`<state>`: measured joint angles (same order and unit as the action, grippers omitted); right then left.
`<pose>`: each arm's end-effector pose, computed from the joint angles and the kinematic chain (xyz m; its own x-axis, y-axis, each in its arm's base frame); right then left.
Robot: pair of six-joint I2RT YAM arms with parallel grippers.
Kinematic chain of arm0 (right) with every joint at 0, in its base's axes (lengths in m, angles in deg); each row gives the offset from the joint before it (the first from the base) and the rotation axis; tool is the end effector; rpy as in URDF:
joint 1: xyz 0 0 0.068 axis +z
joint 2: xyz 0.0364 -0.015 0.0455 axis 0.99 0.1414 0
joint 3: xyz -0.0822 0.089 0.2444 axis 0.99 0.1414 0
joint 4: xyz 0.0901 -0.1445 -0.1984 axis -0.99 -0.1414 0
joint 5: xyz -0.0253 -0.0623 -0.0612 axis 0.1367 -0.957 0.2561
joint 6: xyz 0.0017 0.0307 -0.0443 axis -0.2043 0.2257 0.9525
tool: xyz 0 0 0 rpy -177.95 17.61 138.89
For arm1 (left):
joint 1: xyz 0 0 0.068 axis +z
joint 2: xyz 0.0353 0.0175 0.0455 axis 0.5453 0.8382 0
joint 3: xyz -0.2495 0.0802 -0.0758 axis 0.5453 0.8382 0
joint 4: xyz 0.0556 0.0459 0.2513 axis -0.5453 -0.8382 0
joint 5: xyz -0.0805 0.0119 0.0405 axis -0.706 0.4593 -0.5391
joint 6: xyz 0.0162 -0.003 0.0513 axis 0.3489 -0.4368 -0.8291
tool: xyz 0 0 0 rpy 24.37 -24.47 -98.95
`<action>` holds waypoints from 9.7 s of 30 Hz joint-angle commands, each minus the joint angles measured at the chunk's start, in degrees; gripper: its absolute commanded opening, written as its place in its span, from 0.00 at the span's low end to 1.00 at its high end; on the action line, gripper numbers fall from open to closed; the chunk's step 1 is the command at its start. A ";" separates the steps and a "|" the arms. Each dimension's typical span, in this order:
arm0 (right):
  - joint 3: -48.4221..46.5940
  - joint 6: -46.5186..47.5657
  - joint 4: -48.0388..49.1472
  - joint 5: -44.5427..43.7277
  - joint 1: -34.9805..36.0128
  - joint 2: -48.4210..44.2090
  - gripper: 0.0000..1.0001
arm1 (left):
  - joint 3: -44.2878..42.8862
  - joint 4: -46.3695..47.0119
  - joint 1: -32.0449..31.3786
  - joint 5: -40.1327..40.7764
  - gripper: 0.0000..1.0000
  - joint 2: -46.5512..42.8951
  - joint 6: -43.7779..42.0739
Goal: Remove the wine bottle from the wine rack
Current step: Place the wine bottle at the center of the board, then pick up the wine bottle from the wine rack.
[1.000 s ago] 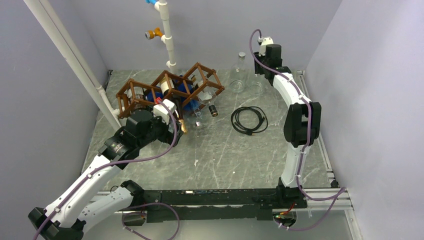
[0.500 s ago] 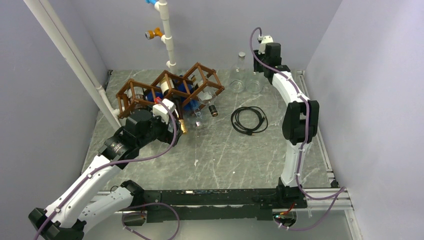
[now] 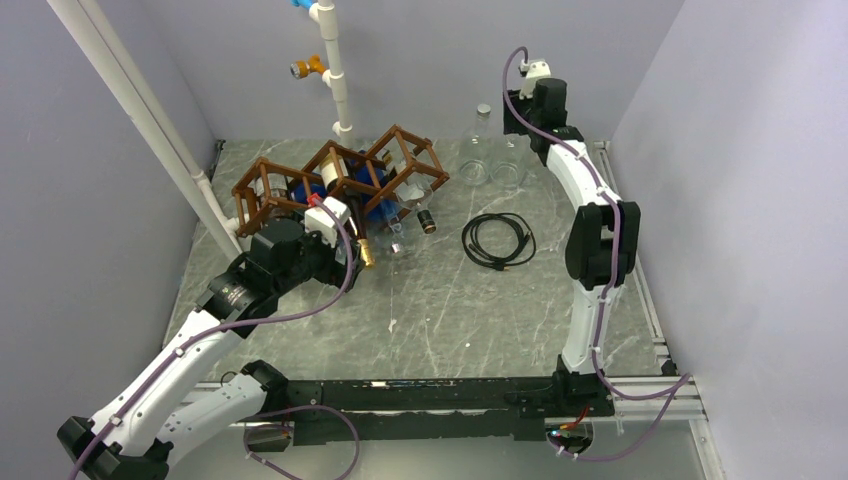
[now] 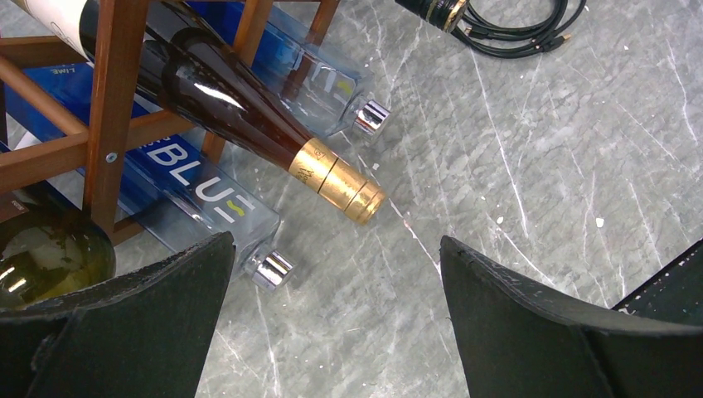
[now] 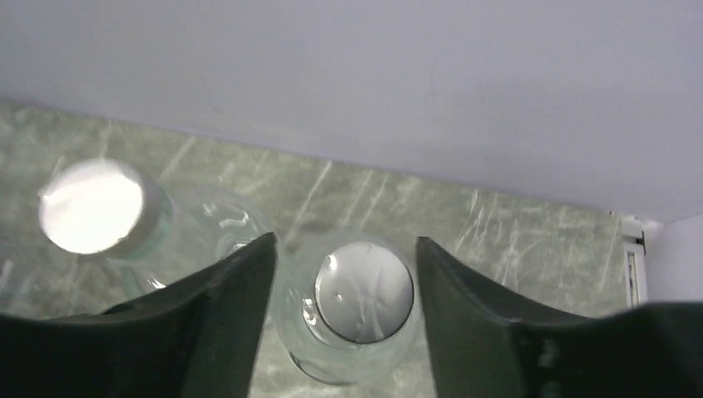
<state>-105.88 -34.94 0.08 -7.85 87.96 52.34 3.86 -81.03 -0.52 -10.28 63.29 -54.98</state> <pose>0.5037 0.0549 0.3089 -0.3540 -0.1118 -0.9285 -0.1641 0.9849 -0.0560 0.1478 -0.0982 0.3358 -0.3841 0.2007 -0.9012 0.5381 0.8419 -0.0419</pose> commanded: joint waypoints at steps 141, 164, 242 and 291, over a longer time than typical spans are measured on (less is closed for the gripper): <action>63.48 5.40 2.40 61.80 -13.65 -66.15 0.98 | 5.01 5.03 23.02 17.37 0.86 7.59 15.71; 64.74 4.22 4.31 62.47 -13.65 -67.38 0.99 | 8.95 10.56 24.68 16.09 0.74 11.11 16.35; 65.18 3.42 5.31 62.23 -13.82 -68.02 0.99 | 11.37 -1.11 24.77 14.04 0.00 -7.99 22.19; 65.44 3.33 5.61 62.20 -14.06 -67.93 0.99 | 3.71 -16.48 24.77 8.07 0.00 -22.67 24.39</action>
<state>-40.46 -31.53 2.88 53.33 74.36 -14.67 13.35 -107.44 23.85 -5.38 42.90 -30.89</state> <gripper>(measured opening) 0.986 0.388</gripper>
